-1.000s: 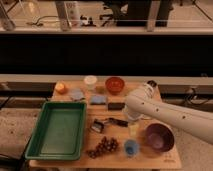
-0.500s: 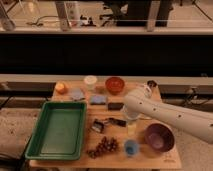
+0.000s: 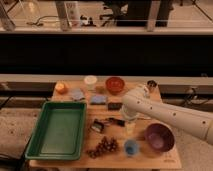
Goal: Wipe red bowl with brush
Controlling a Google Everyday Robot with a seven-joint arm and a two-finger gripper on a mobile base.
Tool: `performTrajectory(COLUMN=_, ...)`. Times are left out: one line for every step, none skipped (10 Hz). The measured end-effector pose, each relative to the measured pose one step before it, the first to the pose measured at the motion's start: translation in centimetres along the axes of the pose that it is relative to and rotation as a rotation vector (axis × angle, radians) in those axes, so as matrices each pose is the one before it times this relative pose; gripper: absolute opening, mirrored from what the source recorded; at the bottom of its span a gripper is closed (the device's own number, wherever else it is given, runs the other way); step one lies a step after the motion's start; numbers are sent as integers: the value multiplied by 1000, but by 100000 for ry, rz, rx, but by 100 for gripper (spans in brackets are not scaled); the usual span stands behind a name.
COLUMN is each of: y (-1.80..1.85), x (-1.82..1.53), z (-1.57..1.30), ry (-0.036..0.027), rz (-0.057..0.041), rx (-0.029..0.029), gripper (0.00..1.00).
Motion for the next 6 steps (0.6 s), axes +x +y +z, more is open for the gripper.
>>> performTrajectory(y=-25, x=-111, z=38, ry=-75, rz=-78, rx=-99, gripper=80)
performTrajectory(y=37, x=-181, z=153, ry=-115, rz=-157, rx=-325, gripper=80)
performTrajectory(y=100, x=2, z=144, ry=-487, rz=-175, rx=-164, gripper=80)
performTrajectory(y=1, x=-111, z=18, ry=-1650, rz=-662, rx=260, gripper=80)
performTrajectory(y=-93, x=-262, z=38, ry=-2537, rz=-947, rx=435, gripper=80)
performTrajectory(y=61, x=81, z=-51, ry=-2555, rz=32, rx=753, gripper=80)
